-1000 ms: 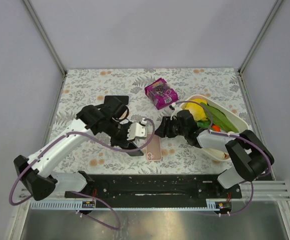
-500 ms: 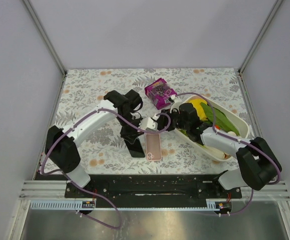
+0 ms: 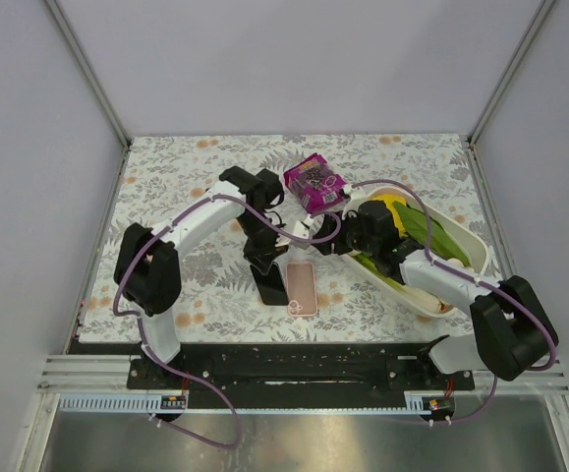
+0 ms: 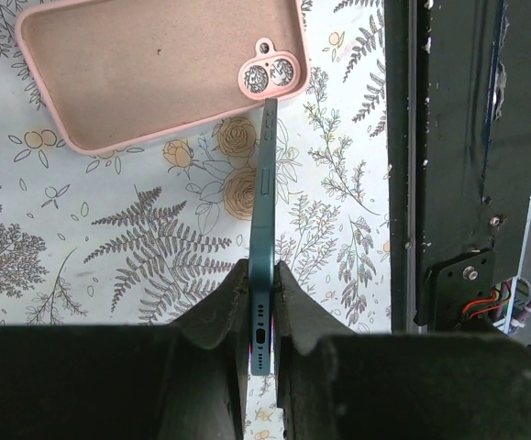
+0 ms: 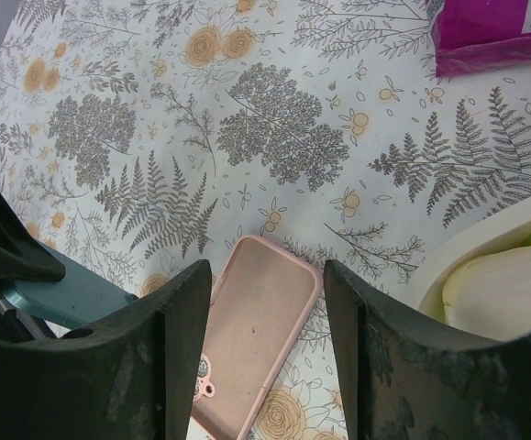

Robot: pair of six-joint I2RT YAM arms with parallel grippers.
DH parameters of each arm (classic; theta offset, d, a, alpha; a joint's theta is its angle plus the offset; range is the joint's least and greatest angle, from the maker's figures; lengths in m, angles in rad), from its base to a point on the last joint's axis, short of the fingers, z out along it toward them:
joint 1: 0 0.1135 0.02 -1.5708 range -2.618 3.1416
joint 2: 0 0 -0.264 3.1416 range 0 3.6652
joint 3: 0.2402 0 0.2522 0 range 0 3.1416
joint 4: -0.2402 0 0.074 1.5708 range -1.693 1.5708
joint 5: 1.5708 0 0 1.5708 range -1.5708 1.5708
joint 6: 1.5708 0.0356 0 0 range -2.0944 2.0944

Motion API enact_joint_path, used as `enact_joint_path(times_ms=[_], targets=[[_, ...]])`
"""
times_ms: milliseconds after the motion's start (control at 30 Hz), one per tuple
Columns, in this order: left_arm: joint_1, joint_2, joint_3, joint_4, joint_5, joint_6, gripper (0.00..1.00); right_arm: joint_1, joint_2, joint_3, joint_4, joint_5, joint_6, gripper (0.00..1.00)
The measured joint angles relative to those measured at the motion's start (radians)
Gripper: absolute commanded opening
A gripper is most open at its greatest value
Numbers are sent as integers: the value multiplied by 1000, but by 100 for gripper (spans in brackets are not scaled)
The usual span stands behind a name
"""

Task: Take the phone out of the phone case
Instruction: Place the phone at the center of the board.

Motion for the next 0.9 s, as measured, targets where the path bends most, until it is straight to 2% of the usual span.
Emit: enact_joint_path(times_ms=[233, 633, 900], targets=[[11, 1, -5, -4, 17, 22, 0, -6, -1, 0, -1, 10, -4, 61], [36, -102, -131, 17, 45, 61, 0, -6, -1, 0, 2, 10, -4, 61], [57, -101, -152, 15, 74, 61, 0, -7, 0, 0, 3, 10, -3, 61]])
